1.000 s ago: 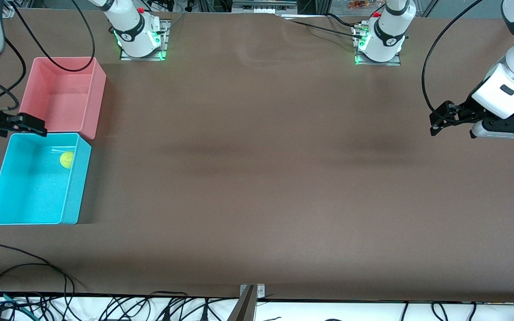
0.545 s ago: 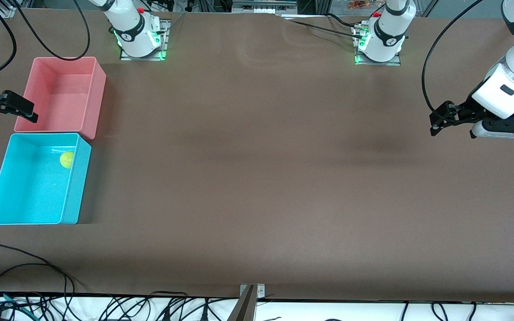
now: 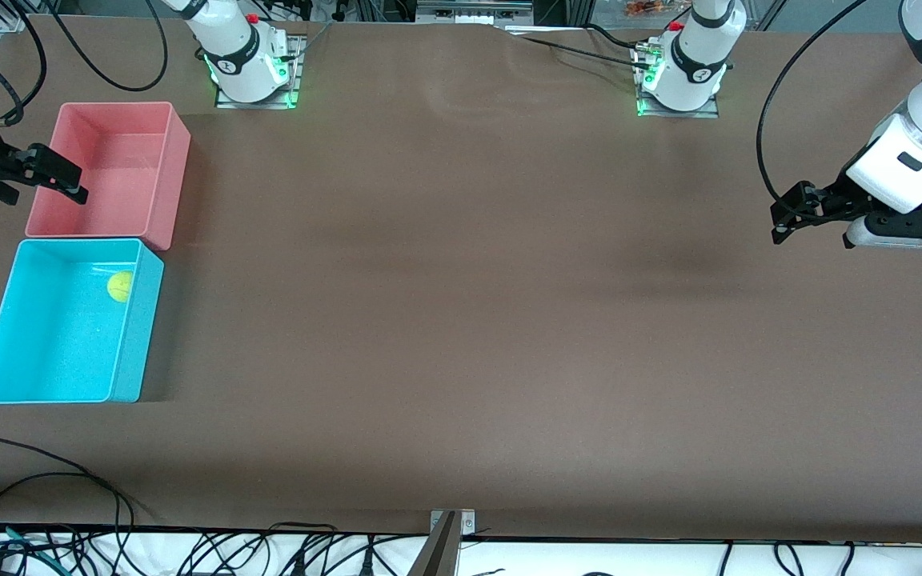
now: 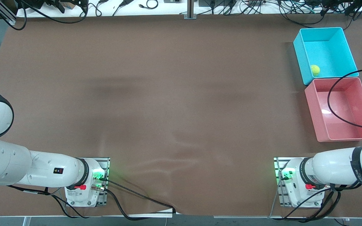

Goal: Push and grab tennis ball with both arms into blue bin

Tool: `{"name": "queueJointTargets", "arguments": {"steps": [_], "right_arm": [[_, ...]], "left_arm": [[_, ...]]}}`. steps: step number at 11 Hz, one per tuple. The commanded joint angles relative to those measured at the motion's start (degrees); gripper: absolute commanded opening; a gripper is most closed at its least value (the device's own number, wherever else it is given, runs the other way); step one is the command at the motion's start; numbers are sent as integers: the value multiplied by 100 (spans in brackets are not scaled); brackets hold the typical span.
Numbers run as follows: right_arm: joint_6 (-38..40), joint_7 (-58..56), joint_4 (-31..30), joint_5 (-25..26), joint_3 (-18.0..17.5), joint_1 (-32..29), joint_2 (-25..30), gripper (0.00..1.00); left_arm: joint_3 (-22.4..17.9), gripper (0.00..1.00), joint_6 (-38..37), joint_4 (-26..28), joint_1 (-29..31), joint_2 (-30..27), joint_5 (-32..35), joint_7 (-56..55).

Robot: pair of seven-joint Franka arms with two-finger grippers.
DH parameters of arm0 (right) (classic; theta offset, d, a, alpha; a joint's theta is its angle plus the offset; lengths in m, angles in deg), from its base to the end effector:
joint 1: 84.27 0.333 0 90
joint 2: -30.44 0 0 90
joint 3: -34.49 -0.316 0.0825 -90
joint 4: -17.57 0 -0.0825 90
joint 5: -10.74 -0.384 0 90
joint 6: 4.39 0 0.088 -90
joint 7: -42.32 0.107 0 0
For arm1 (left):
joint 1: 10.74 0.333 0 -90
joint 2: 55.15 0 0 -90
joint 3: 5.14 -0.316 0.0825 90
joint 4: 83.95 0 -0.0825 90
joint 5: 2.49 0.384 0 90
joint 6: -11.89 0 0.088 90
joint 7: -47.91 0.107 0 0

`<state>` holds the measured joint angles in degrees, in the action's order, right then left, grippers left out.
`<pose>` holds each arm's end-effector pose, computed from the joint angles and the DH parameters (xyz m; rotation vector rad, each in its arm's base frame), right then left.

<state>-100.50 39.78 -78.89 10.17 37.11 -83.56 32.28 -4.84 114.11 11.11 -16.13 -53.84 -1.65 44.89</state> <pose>0.5522 -0.0178 0.5981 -3.1309 -0.0158 -0.0413 0.5762 -0.0561 0.5890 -3.1299 0.0766 -0.1612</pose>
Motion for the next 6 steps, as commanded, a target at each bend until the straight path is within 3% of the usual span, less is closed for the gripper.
{"name": "queueJointTargets", "arguments": {"steps": [1, 6], "right_arm": [[-21, 34, 145, -22, 317, 174, -88, 100], [-38, 52, 111, 137, 291, 184, -114, 100]], "left_arm": [[32, 100, -79, -173, 30, 89, 109, 56], [41, 100, -79, -164, 21, 106, 100, 30]]}}
